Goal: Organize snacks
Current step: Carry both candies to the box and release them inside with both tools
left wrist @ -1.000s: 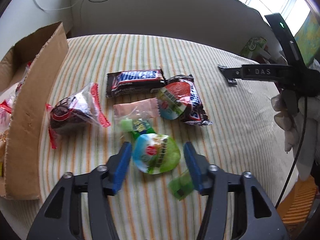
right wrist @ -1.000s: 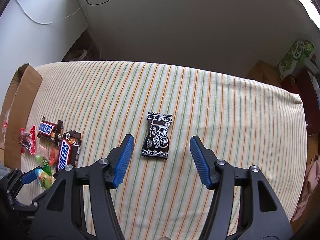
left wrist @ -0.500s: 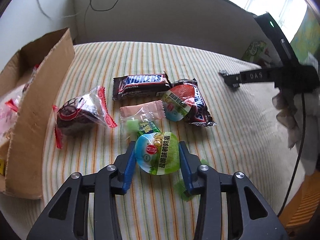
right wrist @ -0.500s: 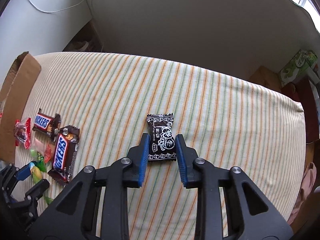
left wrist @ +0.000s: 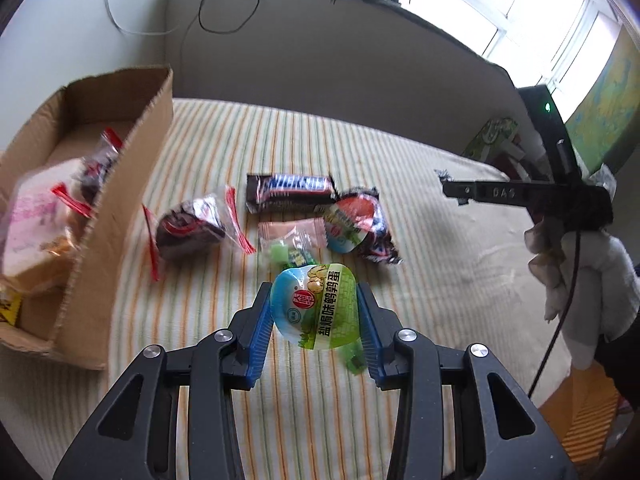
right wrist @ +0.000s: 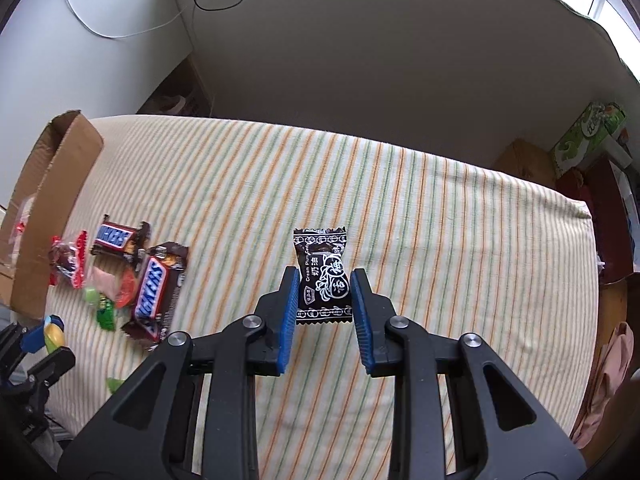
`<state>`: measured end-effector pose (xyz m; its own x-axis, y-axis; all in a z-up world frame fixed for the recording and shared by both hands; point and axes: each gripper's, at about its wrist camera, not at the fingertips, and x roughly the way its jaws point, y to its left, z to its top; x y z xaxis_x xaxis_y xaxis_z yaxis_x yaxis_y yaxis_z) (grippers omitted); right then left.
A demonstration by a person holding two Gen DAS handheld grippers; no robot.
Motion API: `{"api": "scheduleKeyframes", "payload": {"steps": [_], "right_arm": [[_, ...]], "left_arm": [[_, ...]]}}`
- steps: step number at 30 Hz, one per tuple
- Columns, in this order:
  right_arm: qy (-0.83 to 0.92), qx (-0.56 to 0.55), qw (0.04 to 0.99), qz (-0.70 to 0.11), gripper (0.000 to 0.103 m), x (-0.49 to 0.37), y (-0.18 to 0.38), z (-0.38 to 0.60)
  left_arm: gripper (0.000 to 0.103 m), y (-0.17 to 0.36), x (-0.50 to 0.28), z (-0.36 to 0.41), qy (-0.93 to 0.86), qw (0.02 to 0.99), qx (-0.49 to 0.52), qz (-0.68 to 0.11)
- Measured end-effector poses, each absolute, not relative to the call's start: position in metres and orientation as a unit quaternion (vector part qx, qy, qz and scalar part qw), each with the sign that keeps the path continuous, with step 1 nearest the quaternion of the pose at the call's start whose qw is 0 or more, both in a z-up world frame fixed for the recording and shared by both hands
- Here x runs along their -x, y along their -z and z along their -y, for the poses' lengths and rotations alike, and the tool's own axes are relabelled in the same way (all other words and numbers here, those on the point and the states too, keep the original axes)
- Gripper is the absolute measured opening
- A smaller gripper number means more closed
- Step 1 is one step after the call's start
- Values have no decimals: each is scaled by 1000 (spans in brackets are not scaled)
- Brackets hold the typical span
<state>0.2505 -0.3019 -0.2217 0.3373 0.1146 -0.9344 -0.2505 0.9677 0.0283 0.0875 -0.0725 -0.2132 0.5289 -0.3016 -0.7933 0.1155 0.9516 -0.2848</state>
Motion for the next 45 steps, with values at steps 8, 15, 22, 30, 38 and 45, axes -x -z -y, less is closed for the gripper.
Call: {"api": "scheduleKeyframes", "payload": {"steps": [8, 15, 22, 30, 38, 45], "right_arm": [[-135, 60, 821, -551, 27, -247, 190, 274], [-171, 68, 823, -537, 27, -248, 166, 219], [-209, 77, 821, -526, 27, -248, 146, 163], [-251, 89, 813, -517, 27, -258, 135, 102], [-280, 100, 801, -519, 27, -269, 137, 40], [-296, 99, 785, -535, 27, -277, 154, 5]], "left_arm": [[39, 186, -84, 46, 110, 881, 105, -448], [39, 161, -77, 3, 83, 893, 112, -427], [39, 148, -75, -44, 45, 902, 130, -410], [39, 154, -72, -89, 8, 903, 142, -405], [39, 163, -76, -123, -14, 899, 143, -413], [39, 171, -83, -138, -20, 896, 150, -418]]}}
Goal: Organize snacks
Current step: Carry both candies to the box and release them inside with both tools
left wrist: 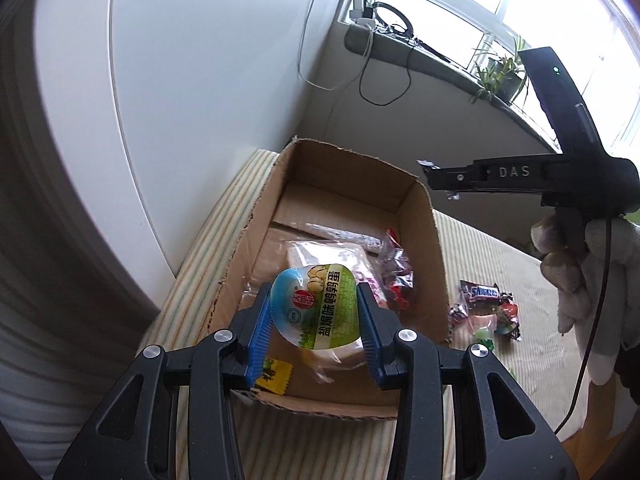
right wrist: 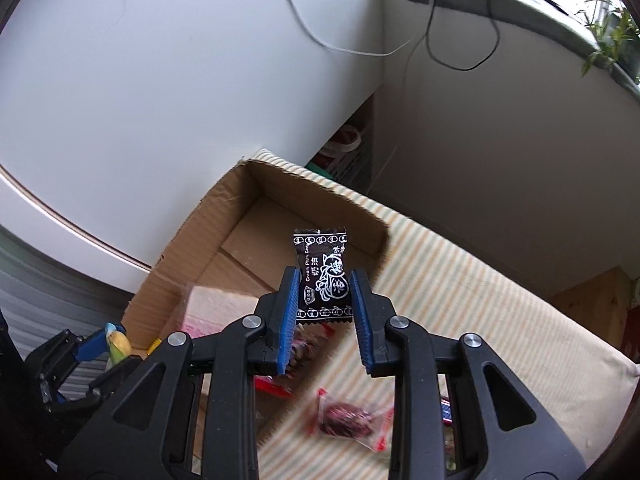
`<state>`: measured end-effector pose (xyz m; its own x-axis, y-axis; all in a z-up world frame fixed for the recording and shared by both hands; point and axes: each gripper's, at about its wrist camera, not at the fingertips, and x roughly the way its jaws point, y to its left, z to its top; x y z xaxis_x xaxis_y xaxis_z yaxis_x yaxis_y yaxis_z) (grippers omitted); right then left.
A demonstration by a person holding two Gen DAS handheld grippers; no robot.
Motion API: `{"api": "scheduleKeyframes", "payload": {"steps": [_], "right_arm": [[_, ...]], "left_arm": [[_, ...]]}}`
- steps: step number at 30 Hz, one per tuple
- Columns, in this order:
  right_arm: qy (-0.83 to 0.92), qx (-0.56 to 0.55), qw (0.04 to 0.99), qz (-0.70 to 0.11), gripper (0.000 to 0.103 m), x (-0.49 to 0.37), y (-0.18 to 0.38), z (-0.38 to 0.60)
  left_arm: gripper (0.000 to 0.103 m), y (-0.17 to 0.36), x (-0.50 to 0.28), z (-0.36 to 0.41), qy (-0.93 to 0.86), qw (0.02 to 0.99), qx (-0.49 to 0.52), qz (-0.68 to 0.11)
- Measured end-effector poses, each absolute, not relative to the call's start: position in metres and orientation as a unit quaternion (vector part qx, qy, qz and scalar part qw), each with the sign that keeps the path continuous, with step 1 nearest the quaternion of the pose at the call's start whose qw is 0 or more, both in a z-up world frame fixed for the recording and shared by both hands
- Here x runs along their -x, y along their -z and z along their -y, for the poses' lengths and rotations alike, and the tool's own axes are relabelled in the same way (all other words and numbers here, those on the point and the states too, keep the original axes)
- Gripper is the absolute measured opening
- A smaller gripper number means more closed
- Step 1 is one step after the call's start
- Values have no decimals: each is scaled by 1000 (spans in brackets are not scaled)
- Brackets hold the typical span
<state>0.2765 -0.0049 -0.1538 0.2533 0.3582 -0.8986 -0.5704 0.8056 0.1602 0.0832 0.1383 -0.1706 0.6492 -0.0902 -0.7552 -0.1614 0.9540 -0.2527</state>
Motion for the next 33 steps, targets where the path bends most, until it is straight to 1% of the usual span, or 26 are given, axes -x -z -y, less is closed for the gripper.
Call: {"api": "scheduleKeyframes", "payload": {"steps": [10, 13, 14, 15, 16, 17, 24, 33], "right_arm": [[-303, 100, 776, -544, 27, -279, 171, -17], [-303, 103, 775, -544, 28, -278, 172, -20], [-303, 104, 775, -544, 37, -278, 171, -20], [-302, 104, 777, -542, 53, -278, 169, -18], [-302, 103, 780, -539, 59, -277, 168, -17], [-303, 100, 784, -532, 63, -276, 164, -15], [-302, 83, 792, -524, 63, -271, 147, 5], [-287, 63, 803, -517, 63, -263, 130, 56]], "left_arm": [[43, 175, -90, -142, -20, 891, 151, -428], [47, 174, -89, -141, -22, 891, 149, -429], [49, 173, -89, -141, -22, 891, 149, -428], [50, 173, -89, -141, -20, 891, 152, -427], [51, 172, -89, -141, -18, 891, 153, -427], [51, 171, -88, -141, -18, 891, 152, -427], [52, 167, -85, -137, -18, 895, 142, -423], [52, 157, -83, -119, -7, 898, 140, -418]]}}
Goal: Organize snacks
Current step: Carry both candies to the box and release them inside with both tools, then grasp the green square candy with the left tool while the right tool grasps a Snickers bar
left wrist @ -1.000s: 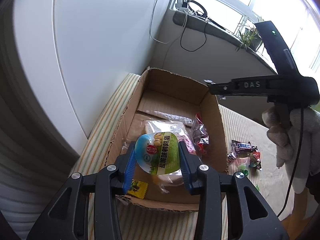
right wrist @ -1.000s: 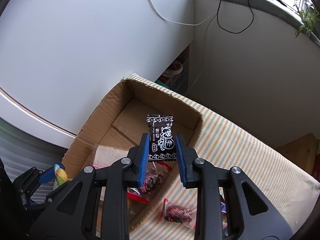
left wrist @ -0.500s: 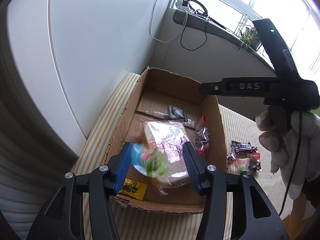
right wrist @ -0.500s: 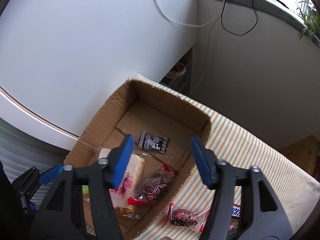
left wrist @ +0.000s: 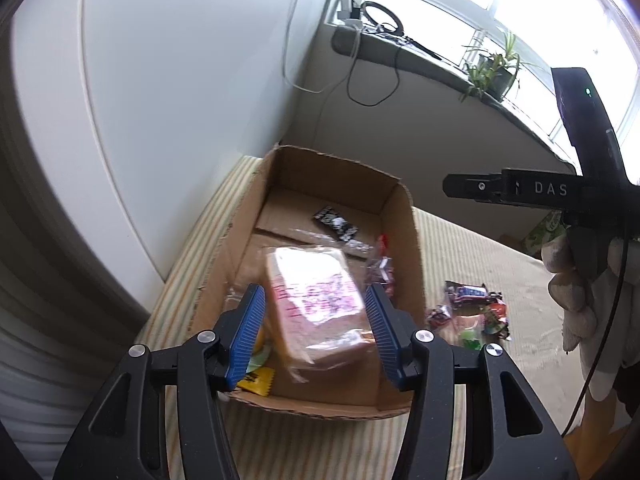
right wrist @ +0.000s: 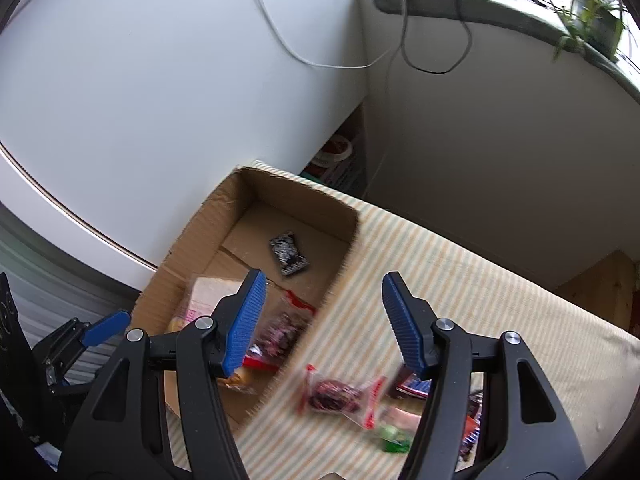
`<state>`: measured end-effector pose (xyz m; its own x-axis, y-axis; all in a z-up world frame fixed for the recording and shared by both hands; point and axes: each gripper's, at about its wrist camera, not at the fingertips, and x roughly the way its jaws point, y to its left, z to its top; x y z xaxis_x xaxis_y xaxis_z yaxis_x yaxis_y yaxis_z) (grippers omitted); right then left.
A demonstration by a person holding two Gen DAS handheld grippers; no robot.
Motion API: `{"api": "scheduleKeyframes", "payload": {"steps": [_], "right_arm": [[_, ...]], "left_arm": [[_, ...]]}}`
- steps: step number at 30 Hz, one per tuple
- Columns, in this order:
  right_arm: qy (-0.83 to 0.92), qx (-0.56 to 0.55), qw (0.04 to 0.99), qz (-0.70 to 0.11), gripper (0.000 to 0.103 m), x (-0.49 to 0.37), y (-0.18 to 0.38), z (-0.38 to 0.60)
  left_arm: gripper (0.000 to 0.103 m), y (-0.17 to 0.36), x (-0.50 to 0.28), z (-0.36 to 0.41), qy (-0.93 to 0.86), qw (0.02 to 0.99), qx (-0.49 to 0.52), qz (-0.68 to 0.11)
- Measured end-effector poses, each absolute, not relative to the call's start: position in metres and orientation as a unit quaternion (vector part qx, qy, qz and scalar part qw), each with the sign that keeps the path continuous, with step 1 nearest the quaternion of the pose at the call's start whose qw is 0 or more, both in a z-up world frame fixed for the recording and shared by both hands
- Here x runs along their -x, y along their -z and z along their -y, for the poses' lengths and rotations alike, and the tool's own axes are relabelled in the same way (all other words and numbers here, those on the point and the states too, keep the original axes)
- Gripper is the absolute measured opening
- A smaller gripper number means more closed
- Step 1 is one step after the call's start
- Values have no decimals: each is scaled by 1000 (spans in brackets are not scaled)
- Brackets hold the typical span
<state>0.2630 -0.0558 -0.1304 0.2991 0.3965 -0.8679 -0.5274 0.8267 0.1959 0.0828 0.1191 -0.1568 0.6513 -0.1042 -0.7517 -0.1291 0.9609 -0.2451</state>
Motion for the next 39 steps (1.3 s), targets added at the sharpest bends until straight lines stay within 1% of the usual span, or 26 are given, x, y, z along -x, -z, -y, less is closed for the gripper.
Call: {"api": "scheduleKeyframes", "payload": {"steps": [7, 14, 24, 30, 34, 35, 36, 37, 38, 39], "right_arm": [[-271, 48, 809, -519, 63, -254, 126, 106], [-246, 39, 809, -532, 63, -241, 136, 161], [-206, 39, 800, -562, 63, -222, 166, 223], [-194, 23, 789, -582, 63, -212, 187, 247], [-197, -1, 773, -603, 63, -215, 203, 255], [-199, -14, 768, -609, 60, -218, 208, 257], [-200, -20, 765, -612, 51, -219, 211, 258], [-199, -25, 761, -617, 47, -221, 215, 259], [-198, -27, 758, -620, 45, -223, 217, 260], [-194, -26, 755, -626, 44, -226, 223, 260]], "left_arm": [[52, 153, -85, -93, 14, 899, 130, -418], [52, 152, -85, -58, 51, 896, 119, -425], [52, 161, -85, -7, 102, 883, 106, -445], [52, 176, -78, 27, 155, 871, 81, -459], [52, 185, -73, 59, 216, 861, 45, -458], [52, 187, -73, 66, 227, 858, 34, -458], [52, 189, -73, 72, 238, 855, 23, -459], [52, 194, -75, 80, 251, 851, 9, -462], [51, 198, -76, 85, 258, 847, 2, -465], [51, 203, -78, 91, 266, 842, -7, -468]]}}
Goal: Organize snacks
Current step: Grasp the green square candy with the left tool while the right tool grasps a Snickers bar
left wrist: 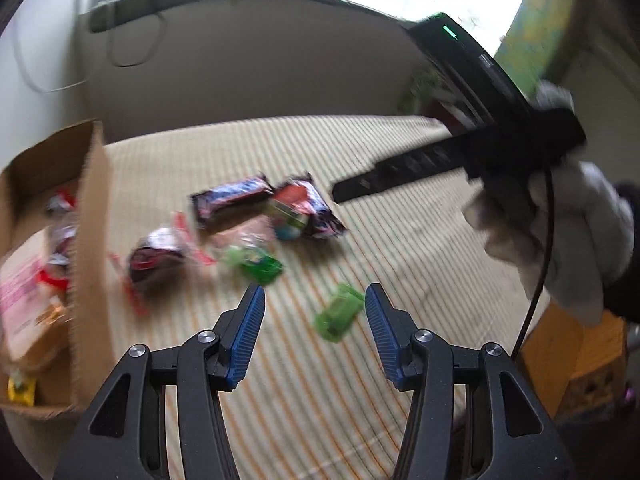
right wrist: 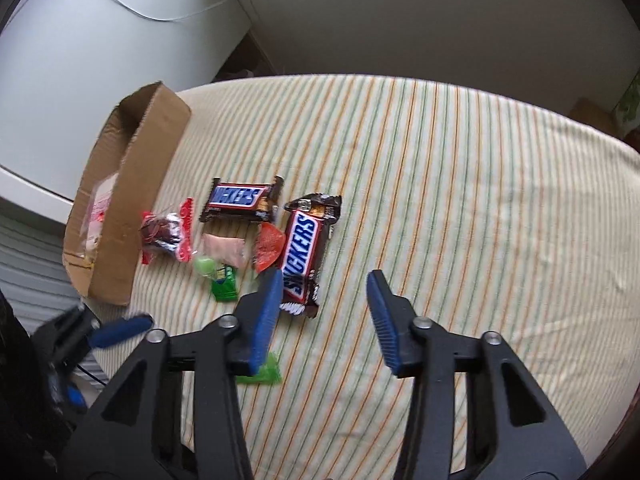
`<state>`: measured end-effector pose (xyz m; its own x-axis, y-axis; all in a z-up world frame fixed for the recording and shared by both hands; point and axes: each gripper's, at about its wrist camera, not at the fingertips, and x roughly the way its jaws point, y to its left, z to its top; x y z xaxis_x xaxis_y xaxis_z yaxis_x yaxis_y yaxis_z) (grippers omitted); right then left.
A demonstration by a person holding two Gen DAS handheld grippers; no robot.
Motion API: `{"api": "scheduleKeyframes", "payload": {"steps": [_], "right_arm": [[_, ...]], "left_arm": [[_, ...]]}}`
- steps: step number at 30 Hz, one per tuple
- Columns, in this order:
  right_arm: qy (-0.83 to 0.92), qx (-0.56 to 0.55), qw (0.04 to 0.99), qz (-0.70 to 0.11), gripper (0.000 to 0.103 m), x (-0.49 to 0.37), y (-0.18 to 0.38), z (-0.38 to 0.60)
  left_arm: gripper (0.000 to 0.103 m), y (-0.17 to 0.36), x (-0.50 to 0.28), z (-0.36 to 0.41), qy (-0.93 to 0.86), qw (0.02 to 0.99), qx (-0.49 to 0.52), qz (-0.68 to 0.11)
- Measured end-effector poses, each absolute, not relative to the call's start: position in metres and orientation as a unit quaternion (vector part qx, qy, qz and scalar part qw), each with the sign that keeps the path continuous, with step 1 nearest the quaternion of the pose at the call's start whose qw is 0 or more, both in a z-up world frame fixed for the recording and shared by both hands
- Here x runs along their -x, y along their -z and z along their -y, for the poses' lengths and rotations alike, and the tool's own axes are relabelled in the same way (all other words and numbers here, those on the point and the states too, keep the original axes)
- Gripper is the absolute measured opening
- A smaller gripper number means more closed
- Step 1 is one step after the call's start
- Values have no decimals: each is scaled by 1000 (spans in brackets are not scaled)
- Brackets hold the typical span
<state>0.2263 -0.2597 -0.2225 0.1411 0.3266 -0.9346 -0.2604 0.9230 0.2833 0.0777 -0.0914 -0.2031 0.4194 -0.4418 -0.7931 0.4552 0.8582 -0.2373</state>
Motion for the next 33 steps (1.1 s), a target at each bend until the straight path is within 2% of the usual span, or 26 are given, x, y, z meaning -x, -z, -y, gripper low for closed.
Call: {"api": "scheduleKeyframes", "payload": {"steps": [21, 24, 26, 27, 33], "right_arm": [[-201, -16, 739, -643, 44, -249, 253, 218], [-202, -14, 738, -644, 44, -250, 255, 215], [-204, -8, 737, -644, 37, -246, 254, 219], [-203, -5, 738, -644, 30, -245, 253, 222], [-198, -22, 739, -644, 30, -246, 252, 232]], "left_arm": [[51, 249, -84, 155, 319, 812, -135, -470], [37, 251, -83, 160, 312, 818, -132, -464], [25, 250, -83, 159, 311, 821, -125, -462], [23, 247, -81, 153, 310, 822, -124, -461], [21, 244, -85, 143, 308, 824, -79, -469]]}}
